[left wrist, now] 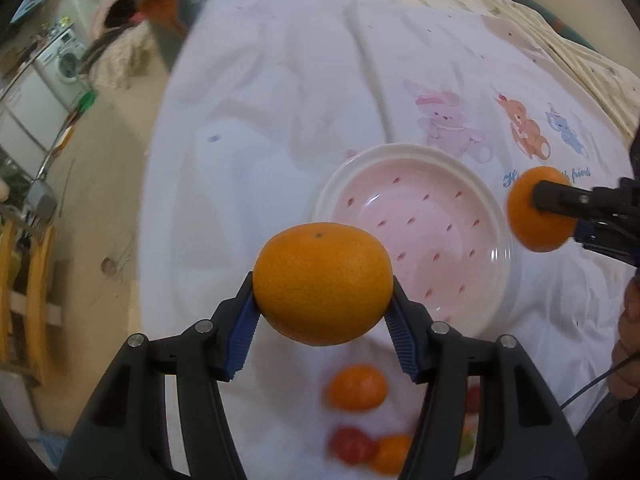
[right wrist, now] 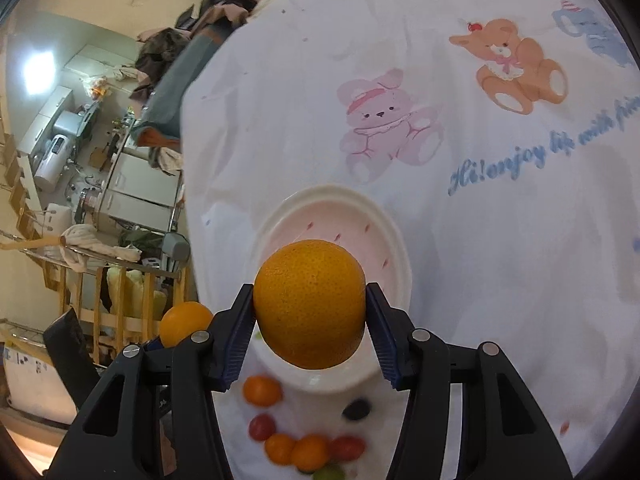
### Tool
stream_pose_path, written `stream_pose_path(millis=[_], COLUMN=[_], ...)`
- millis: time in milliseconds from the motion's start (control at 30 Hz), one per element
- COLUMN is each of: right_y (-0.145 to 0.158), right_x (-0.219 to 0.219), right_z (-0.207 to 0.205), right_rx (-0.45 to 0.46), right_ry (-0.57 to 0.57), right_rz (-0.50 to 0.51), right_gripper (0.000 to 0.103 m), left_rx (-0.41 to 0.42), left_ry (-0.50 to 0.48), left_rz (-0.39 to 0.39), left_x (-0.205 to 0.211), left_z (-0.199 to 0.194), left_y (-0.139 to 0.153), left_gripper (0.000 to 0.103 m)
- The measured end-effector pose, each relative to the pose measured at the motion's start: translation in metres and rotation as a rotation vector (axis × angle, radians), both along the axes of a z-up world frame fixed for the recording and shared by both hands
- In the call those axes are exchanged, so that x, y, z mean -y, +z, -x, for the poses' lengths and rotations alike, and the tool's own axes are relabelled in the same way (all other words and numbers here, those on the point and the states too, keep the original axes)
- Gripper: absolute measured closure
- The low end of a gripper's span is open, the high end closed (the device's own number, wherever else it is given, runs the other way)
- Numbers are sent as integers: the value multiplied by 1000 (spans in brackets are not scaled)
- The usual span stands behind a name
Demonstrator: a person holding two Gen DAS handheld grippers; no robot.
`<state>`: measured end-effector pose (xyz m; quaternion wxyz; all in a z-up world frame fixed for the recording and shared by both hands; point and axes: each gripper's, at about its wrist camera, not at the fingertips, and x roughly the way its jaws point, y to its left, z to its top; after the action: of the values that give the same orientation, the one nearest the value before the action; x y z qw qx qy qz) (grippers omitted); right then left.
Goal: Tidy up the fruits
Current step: 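Release the medium orange into the pink plate while the left gripper carries its orange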
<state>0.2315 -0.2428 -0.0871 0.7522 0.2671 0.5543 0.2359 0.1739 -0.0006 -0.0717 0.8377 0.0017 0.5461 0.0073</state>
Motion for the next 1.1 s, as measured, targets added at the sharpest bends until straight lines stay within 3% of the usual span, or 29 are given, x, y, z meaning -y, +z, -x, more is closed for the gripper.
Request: stream_pose_path(millis=[200, 500, 633, 733, 867, 1100], right_y=[-35, -62, -65, -65, -61, -53], right_x=[-17, -36, -34, -32, -28, -20], right_z=[-39, -63, -67, -67, -68, -70], right_rx=[-72, -118, -122, -112, -86, -76], right_ry=[54, 97, 80, 69, 64, 50], right_rz=[-8, -22, -45, -69, -84, -91], right_gripper=[47, 46, 43, 42, 42, 41], left_rx=[-3, -8, -18, -68, -68, -85], left_ry=[-42, -64, -92, -96, -122, -101], left_rz=[8, 30, -2, 20, -39, -8], left_x=[16, 20, 28, 32, 44, 42], left_z=[-33, -54, -55, -55, -53, -56], left_y=[-30, -47, -49, -55, -57, -55], left_gripper=[48, 47, 45, 45, 44, 44])
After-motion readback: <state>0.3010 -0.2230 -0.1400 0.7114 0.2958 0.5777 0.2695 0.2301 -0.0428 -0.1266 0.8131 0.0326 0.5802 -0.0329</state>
